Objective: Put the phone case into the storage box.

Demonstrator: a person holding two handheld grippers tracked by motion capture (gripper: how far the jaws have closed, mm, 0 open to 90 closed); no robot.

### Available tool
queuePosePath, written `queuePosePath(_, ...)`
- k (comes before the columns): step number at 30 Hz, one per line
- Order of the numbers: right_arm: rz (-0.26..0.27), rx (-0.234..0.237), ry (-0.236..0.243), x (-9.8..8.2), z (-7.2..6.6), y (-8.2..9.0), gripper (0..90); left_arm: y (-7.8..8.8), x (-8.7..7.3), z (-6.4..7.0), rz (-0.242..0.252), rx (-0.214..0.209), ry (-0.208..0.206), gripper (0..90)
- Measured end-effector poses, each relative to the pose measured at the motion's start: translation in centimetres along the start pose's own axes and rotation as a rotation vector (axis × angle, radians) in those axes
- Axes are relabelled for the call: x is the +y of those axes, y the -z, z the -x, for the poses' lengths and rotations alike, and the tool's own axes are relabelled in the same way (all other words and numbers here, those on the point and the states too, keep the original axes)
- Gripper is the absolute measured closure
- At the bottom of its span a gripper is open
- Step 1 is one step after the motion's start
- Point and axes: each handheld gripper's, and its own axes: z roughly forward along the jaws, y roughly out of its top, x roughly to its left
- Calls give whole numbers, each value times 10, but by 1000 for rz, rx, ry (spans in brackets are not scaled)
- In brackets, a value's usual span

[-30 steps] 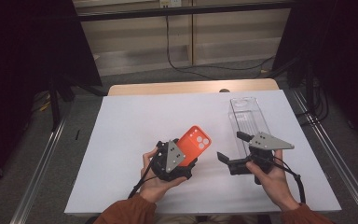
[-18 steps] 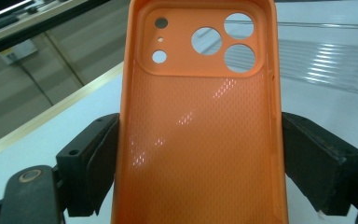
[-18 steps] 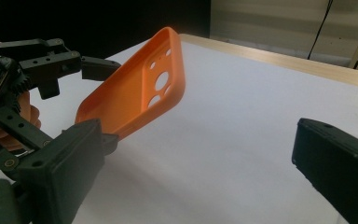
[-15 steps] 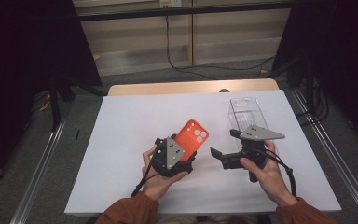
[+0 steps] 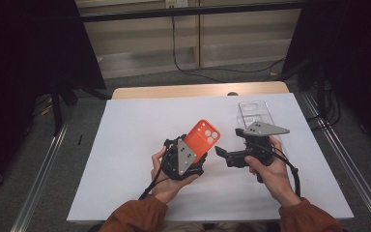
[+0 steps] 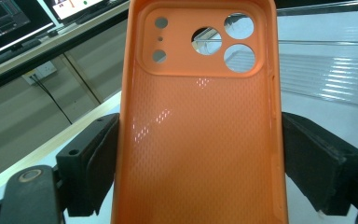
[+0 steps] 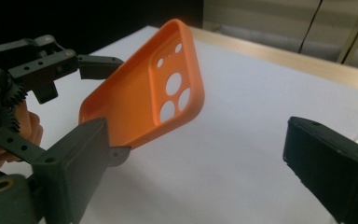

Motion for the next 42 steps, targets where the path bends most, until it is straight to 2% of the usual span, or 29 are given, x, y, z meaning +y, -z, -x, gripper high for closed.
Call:
queuePosePath(3,-47,1,-25,2,-1,-1,89,-1,0,2,-3,-8,1,164)
queuePosePath(6,-72,6,-44,4,0,-2,97,-2,-3,2,-12,-13,4,164)
queuePosePath(9,-88,-9,-50,4,1,-4,112,-3,-4,4,-17,-18,6,164)
queuePosePath(11,-87,19,-66,4,2,-5,96,-3,-5,5,-14,-17,7,164)
queuePosePath(13,-112,3,-77,5,2,-8,95,-3,-5,6,-13,-16,7,164)
queuePosePath(15,-121,32,-110,6,4,-10,95,-4,-5,6,-13,-14,7,164)
queuePosePath(18,-134,30,-130,8,4,-13,122,-4,-5,6,-16,-14,7,164)
queuePosePath(21,-151,20,-164,10,2,-14,207,-4,-5,5,-20,-10,6,164)
queuePosePath(23,-155,9,-164,10,2,-14,243,-4,-6,5,-20,-9,7,164)
queuePosePath(24,-158,-20,-174,11,1,-15,316,-4,-6,5,-20,-9,11,164)
queuePosePath(29,-175,-17,-222,13,1,-19,470,-5,-6,5,-22,-12,8,164)
queuePosePath(33,-198,-22,-272,14,1,-24,505,-5,-6,4,-25,-8,14,164)
queuePosePath(36,-219,-14,-326,15,2,-27,567,-5,-6,4,-24,-3,16,164)
queuePosePath(42,-233,-19,-369,19,1,-30,678,-6,-6,5,-24,-4,14,163)
